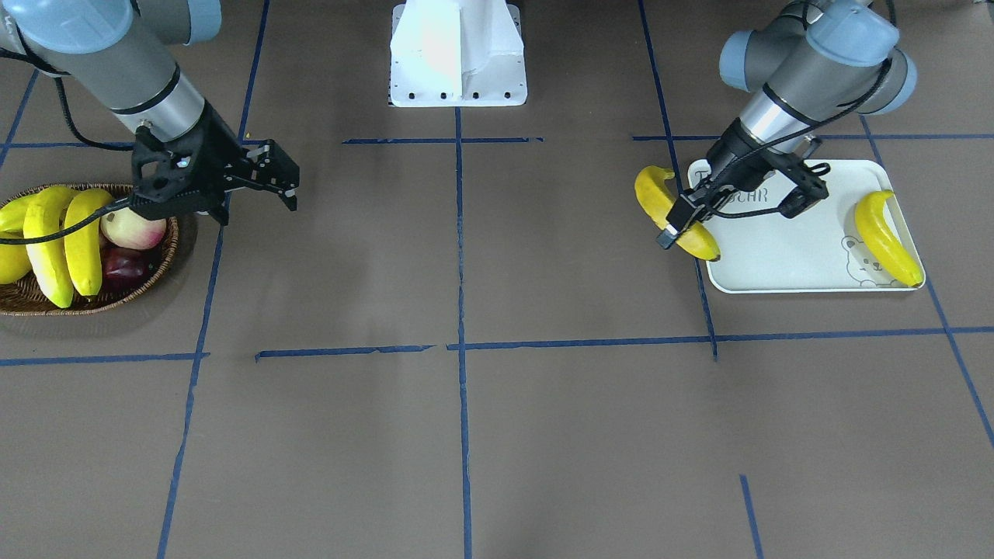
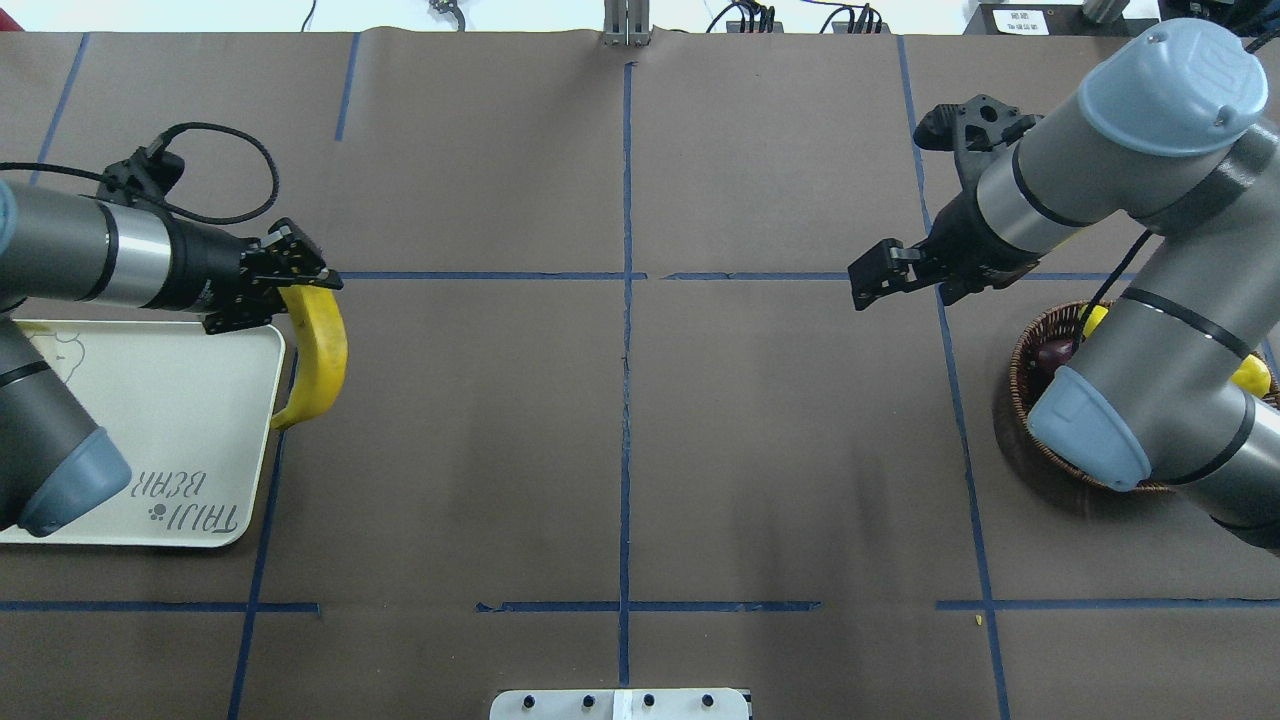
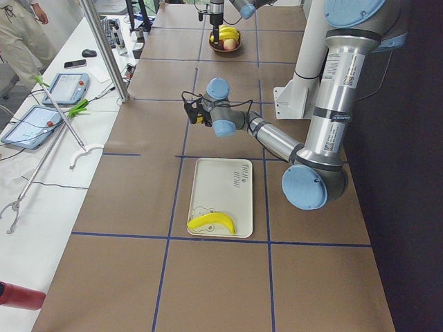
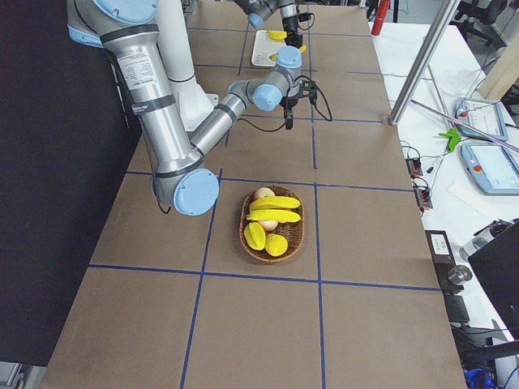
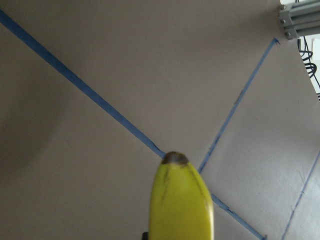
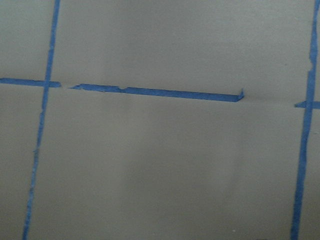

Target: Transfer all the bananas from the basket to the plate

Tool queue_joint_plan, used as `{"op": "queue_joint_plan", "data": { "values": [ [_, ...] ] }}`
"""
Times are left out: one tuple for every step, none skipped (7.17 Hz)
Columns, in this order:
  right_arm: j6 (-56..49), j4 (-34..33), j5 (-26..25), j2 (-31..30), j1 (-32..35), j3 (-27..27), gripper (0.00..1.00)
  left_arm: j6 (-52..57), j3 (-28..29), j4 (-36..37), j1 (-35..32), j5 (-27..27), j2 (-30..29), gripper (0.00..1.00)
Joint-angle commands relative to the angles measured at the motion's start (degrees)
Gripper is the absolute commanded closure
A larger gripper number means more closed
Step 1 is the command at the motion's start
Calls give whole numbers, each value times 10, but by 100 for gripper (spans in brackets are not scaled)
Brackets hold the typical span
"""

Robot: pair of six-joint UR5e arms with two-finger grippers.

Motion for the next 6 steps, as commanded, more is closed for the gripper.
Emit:
{"op": "queue_joint_plan", "data": {
  "values": [
    [-173,-15,1,-79,54,5,1,151,-3,0,-18,-4,109,100],
    [-227,-16,3,-105,81,5,1,168,9,-1,-18,-5,131,100],
    [-252,-17,5,-116,92,4,1,168,27,0,-21,-1,144,99],
    [-257,-16,13,-120,94,4,1,169,62,-4,-47,-4,144,95],
    [-257,-16,17,-121,93,4,1,172,91,-4,-52,-2,144,95],
    [-257,-16,17,-121,94,4,1,171,114,-3,-66,-2,142,89]
  ]
}}
